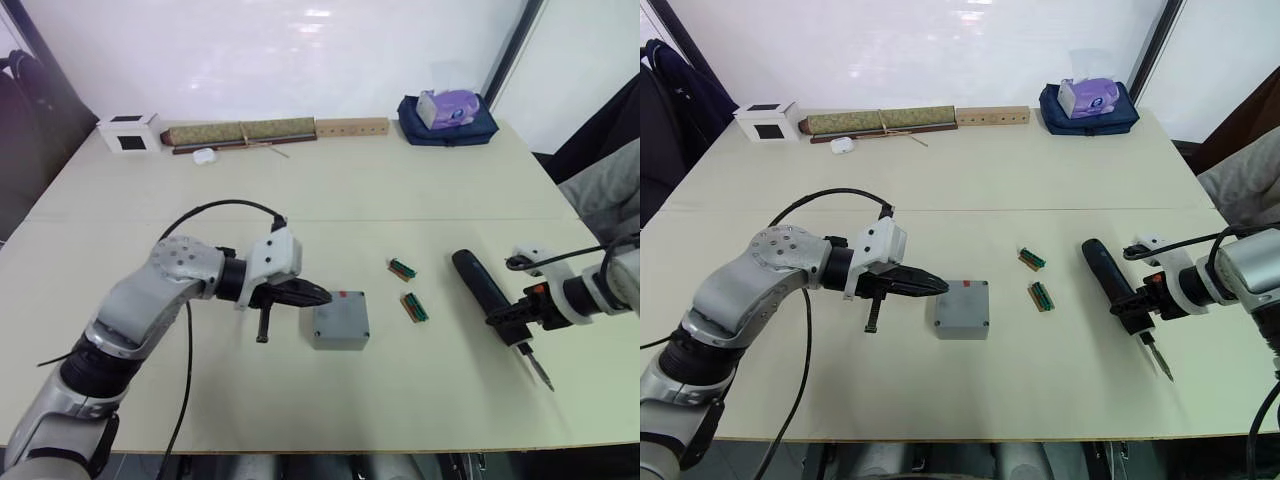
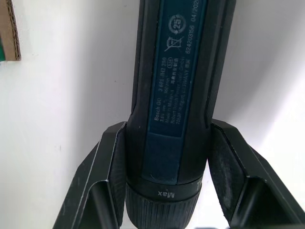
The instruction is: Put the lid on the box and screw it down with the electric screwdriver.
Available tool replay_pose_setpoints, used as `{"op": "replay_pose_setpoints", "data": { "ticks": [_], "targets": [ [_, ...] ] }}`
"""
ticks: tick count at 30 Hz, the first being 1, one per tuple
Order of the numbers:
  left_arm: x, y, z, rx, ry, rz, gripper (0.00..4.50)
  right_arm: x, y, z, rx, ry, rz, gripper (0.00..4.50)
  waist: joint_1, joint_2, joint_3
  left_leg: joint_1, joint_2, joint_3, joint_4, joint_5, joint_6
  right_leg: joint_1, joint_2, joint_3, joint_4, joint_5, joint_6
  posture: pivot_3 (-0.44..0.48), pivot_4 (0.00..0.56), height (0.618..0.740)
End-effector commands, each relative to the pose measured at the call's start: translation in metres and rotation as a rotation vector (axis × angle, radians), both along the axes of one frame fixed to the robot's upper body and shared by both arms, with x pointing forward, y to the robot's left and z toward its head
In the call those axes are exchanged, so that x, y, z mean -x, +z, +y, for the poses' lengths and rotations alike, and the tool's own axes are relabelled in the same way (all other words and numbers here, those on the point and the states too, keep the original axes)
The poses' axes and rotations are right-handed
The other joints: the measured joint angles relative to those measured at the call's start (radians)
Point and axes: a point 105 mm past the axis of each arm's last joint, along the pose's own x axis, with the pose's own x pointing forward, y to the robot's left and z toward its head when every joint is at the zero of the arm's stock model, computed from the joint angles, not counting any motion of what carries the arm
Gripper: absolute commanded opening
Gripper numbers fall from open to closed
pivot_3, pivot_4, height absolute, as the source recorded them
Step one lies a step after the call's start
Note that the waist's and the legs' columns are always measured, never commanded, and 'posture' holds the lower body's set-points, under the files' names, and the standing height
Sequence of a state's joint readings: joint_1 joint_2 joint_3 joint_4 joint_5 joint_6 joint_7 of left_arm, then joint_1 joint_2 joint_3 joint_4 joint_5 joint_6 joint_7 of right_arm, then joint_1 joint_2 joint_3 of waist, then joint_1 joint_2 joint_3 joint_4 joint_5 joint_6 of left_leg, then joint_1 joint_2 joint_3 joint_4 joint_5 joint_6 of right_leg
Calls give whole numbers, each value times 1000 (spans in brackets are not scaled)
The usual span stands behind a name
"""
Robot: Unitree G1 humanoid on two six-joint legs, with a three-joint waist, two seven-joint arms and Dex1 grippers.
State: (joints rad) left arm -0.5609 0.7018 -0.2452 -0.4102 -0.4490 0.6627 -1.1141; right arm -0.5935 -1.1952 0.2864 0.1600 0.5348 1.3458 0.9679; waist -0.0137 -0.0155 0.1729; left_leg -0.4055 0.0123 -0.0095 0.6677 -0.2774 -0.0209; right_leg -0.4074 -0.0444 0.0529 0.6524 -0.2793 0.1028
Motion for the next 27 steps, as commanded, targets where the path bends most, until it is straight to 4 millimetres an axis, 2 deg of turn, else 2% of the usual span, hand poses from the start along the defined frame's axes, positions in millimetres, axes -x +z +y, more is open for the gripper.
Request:
{"op": "replay_pose_setpoints", "data": {
  "ticks": [1, 2, 3, 4, 5, 6, 8, 9, 10, 11, 12, 16, 18, 21, 23, 27],
  "targets": [
    [2, 11, -2, 26, -12, -36, 0, 10, -16, 9, -46, 6, 65, 1850, 0, 0, 0, 0, 0, 0, 0, 0, 0, 0, 0, 0, 0, 0, 0, 0, 150, 740],
    [1, 12, 0, 26, -9, -35, 0, 0, -8, 4, -26, 2, -7, 1850, 0, 0, 0, 0, 0, 0, 0, 0, 0, 0, 0, 0, 0, 0, 0, 0, 150, 740],
    [-4, 12, 3, 25, 0, -28, 0, -21, 11, -1, 8, 7, -155, 1850, 0, -1, -1, 0, 0, 0, 0, 0, 0, 0, 0, 0, 0, 0, 0, 0, 150, 740],
    [-9, 10, 7, 15, 14, -23, 0, -41, 40, 4, -40, -2, -315, 1850, -4, -2, -1, 0, 0, 0, 0, 0, 0, 0, 0, 0, 0, 0, 0, 0, 150, 740],
    [-13, 9, 10, 7, 24, -19, 0, -52, 60, 8, -82, -9, -418, 1850, -14, -3, 0, 0, 0, 1, 0, 0, 0, 0, 0, 0, 0, 0, 0, 0, 150, 740],
    [-17, 6, 12, 2, 36, -10, 0, -59, 90, 24, -246, -4, -537, 1850, -23, 2, 2, 1, 0, 2, 1, 0, 0, 0, 0, 2, 0, 1, -1, 0, 150, 740],
    [-22, 3, 15, -5, 45, 0, 0, -57, 130, 44, -487, 19, -684, 1850, -31, 11, 6, 0, -1, 3, 0, 0, -1, -3, -1, 4, 1, 2, 1, 0, 150, 740],
    [-24, 1, 17, -6, 50, 15, 0, -50, 157, 57, -615, 76, -839, 1850, -31, 12, 6, 0, -1, 3, 0, 0, -1, -4, -1, 6, 3, 2, 1, 0, 150, 740],
    [-27, 0, 19, -21, 54, 14, 0, -41, 177, 65, -707, 99, -974, 1850, -27, 12, 6, 0, -1, 3, -1, 0, -1, -5, 0, 6, 4, 2, 1, 0, 150, 740],
    [-33, -1, 20, -34, 62, 3, 0, -33, 186, 75, -763, 102, -1076, 1850, -26, 12, 6, -2, 0, 2, -2, 0, -1, -6, 2, 3, 4, 1, 0, 0, 150, 740],
    [-37, -1, 22, -44, 66, -7, 0, -27, 189, 82, -791, 91, -1130, 1850, -20, 12, 6, -3, 1, 0, -2, 0, -1, -6, 4, 2, 3, 1, -1, 0, 150, 740],
    [-42, 3, 16, -37, 30, -10, 0, -6, 173, 134, -899, 165, -1119, 1850, 4, 11, 6, -5, 3, -2, -3, 1, -1, -8, 3, -1, 4, -1, -4, 0, 150, 740],
    [-41, 1, 14, -50, 6, -7, 0, -1, 166, 153, -908, 171, -1145, 1850, 1, 11, 6, -5, 1, -1, -2, 1, -1, -6, 0, -1, 4, 0, -3, 0, 150, 740],
    [-40, -4, 12, -60, -8, 1, 0, 0, 156, 171, -932, 138, -1153, 1850, -3, 12, 6, -5, -1, 0, 0, 1, -1, -7, -3, 4, 4, 2, 0, 0, 150, 740],
    [-38, -5, 9, -57, -16, 10, 0, 1, 144, 180, -874, 162, -1153, 1850, -2, 12, 6, -5, -2, 1, 1, 1, -1, -7, -3, 4, 4, 2, 1, 0, 150, 740],
    [-31, -9, 1, -47, -46, 28, 0, 3, 136, 186, -887, 148, -1172, 1850, -2, 12, 6, -5, -3, 0, 0, 1, -1, -6, -1, 3, 3, 2, 1, 0, 150, 740]
  ]
}}
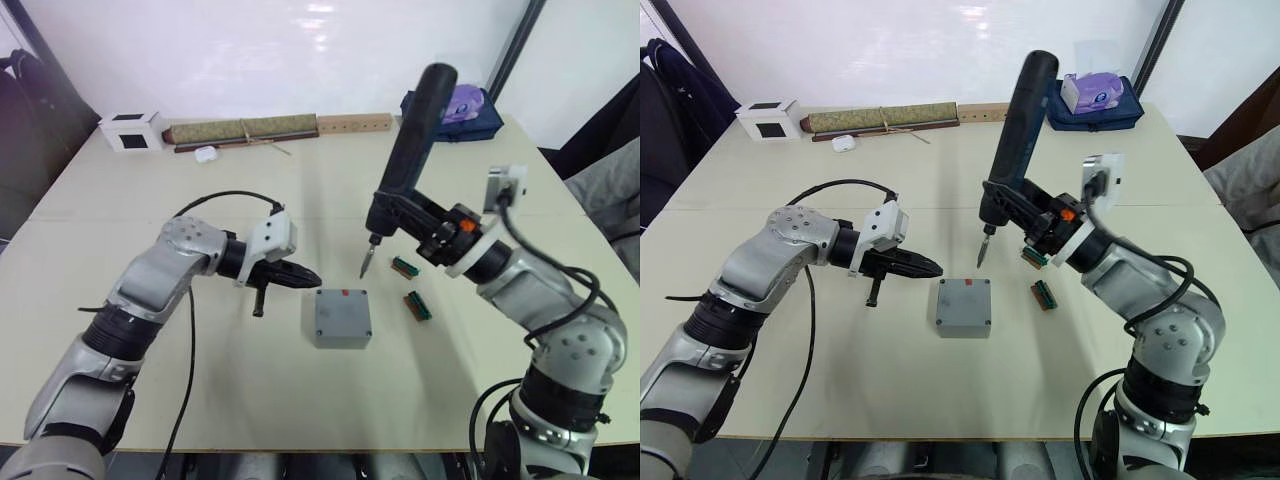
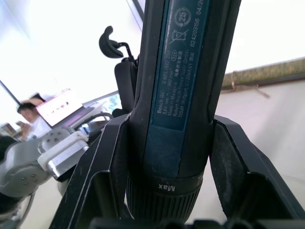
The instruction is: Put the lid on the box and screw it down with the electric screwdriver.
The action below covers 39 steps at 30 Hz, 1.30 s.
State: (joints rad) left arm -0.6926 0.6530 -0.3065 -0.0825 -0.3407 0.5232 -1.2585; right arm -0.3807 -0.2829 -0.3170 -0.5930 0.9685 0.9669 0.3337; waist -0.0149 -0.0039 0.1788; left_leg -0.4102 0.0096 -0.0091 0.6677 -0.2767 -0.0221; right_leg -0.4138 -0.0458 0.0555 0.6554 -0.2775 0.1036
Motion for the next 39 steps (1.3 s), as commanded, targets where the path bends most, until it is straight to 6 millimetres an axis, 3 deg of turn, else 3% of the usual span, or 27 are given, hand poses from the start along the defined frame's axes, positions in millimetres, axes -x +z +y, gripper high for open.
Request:
{"op": "replay_pose_setpoints", "data": {
  "ticks": [1, 9, 18, 30, 39],
  "targets": [
    [8, -3, -10, -2, -42, -12, 0, 7, 12, 2, -39, -14, -98, 1850, -2, 0, 0, 0, 0, 0, 0, 0, 0, 0, 0, 0, 0, 0, 0, 0, 150, 740],
    [20, -26, -22, -28, -67, 20, 0, 0, -19, 12, 8, -18, -46, 1850, -5, 0, 0, 1, 1, 0, 0, 0, 0, 0, 1, 0, 1, 0, 0, 0, 150, 740],
    [24, -40, -16, -106, -86, 4, 0, -9, -31, 9, 65, -74, -50, 1850, -3, 0, 0, 2, 1, 0, 0, 0, 0, 1, 1, 0, 0, 0, 0, 0, 150, 740],
    [24, -38, -15, -110, -81, -4, 0, -17, -44, -1, 183, -121, -74, 1850, -3, -1, -1, 5, 1, 0, 0, 0, 0, 5, 1, 0, 0, 0, 0, 0, 150, 740],
    [26, -38, -16, -98, -74, 14, 0, -22, -45, -1, 149, -138, -73, 1850, -1, -2, -2, 6, 0, 0, 0, 0, 0, 6, 1, 0, 0, 0, 0, 0, 150, 740]
  ]
}}
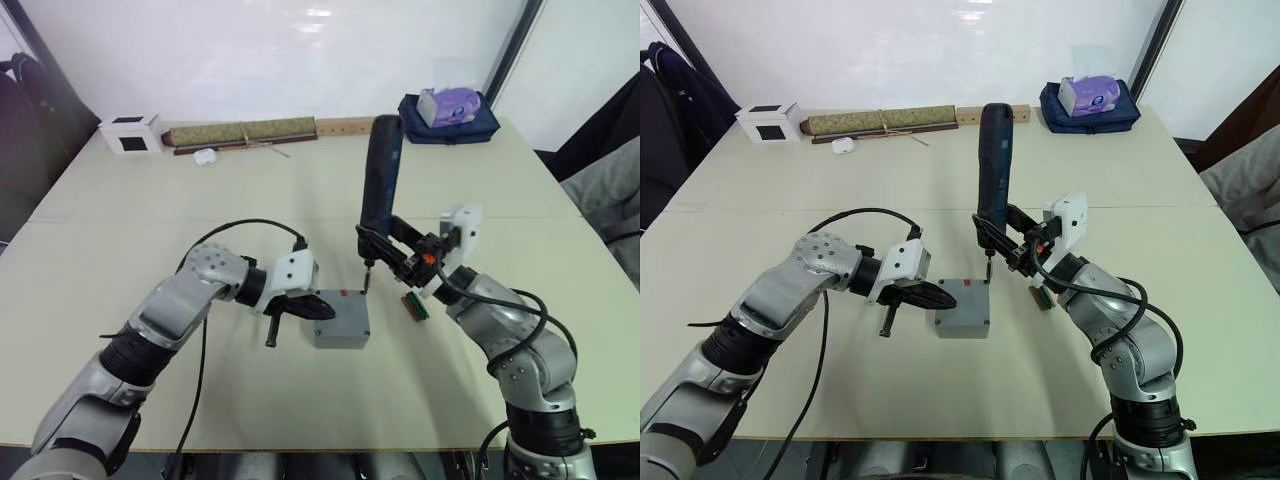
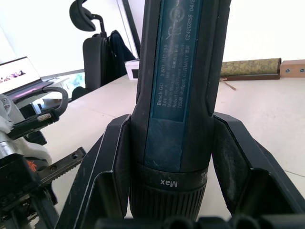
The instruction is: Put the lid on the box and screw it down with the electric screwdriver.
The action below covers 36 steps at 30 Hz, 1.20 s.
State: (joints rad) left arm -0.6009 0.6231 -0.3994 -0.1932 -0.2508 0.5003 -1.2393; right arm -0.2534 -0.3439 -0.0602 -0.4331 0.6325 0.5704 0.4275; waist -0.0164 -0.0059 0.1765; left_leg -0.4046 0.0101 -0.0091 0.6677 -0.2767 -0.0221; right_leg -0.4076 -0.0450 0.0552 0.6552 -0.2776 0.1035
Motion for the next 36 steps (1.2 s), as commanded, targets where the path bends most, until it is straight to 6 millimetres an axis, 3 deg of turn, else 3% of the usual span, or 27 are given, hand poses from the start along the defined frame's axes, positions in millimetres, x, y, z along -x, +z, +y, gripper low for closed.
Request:
{"op": "replay_pose_setpoints", "data": {
  "ticks": [1, 6, 12, 16, 36],
  "targets": [
    [1, -6, 2, -22, 10, 22, 0, 1, 7, -1, -29, -4, -19, 1850, 0, 0, 0, 0, 0, 0, 0, 0, 0, 0, 0, 0, 0, 0, 0, 0, 150, 740],
    [0, -7, 1, -18, 12, 22, 0, 6, 18, 2, -156, 33, 0, 1850, -1, 0, 0, -1, 0, 0, 0, 0, 0, -1, 0, 0, 0, 0, 0, 0, 150, 740],
    [1, -6, -1, -15, 12, 21, 0, 6, 21, -3, -166, 24, 6, 1850, -1, 0, 0, -1, 0, -1, 0, 0, 0, -1, 0, 0, 0, 0, 0, 0, 150, 740],
    [1, -5, -2, -13, 9, 20, 0, 6, 34, -5, -229, 34, -9, 1850, -1, 0, 0, -1, 0, -1, 0, 0, 0, -1, 0, 0, 0, 0, 0, 0, 150, 740],
    [1, -5, 0, -18, 16, 19, 0, 5, 17, 3, -138, 48, 1, 1850, -1, 0, 0, -1, 0, -1, 0, 0, 0, -1, 0, 0, 0, 0, 0, 0, 150, 740]
  ]
}}
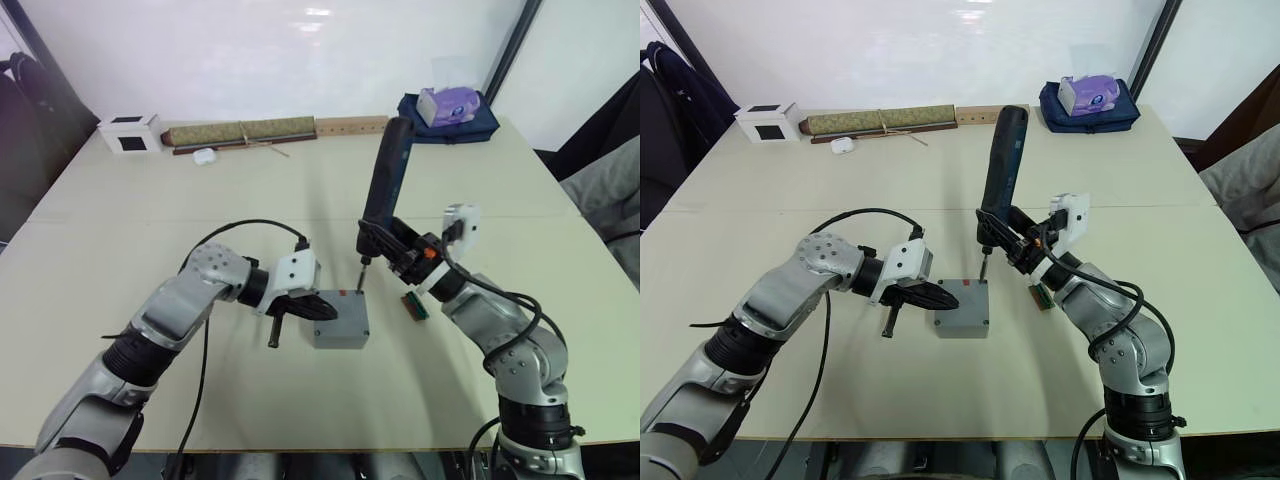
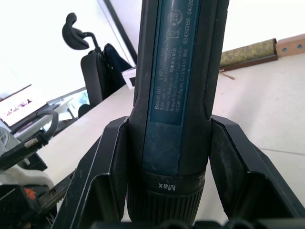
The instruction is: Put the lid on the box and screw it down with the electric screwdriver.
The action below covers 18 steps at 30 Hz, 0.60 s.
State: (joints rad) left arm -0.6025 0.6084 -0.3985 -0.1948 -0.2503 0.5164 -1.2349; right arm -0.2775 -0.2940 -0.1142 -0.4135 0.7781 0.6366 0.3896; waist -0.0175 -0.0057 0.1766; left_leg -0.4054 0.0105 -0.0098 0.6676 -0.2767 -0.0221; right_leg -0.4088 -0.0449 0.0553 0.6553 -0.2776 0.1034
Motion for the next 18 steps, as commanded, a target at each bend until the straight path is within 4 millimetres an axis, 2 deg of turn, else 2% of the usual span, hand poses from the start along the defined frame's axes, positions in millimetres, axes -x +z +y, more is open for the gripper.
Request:
{"op": "replay_pose_setpoints", "data": {
  "ticks": [1, 12, 18],
  "targets": [
    [1, -5, 3, -26, 12, 9, 0, 6, 10, 2, 24, 5, -73, 1850, 0, 0, 0, 0, 0, 0, 0, 0, 0, 0, 0, 0, 0, 0, 0, 0, 150, 740],
    [0, -7, 4, -28, 17, 11, 0, 0, 8, -2, 30, -52, -87, 1850, 0, 0, 0, 0, 0, 0, 0, 0, 0, 0, 0, 0, 0, 0, 0, 0, 150, 740],
    [0, -8, 5, -28, 20, 16, 0, 10, -2, 3, 108, -21, -89, 1850, 0, 0, 0, 0, 0, 0, 0, 0, 0, 0, 0, 0, 0, 0, 0, 0, 150, 740]
  ]
}}
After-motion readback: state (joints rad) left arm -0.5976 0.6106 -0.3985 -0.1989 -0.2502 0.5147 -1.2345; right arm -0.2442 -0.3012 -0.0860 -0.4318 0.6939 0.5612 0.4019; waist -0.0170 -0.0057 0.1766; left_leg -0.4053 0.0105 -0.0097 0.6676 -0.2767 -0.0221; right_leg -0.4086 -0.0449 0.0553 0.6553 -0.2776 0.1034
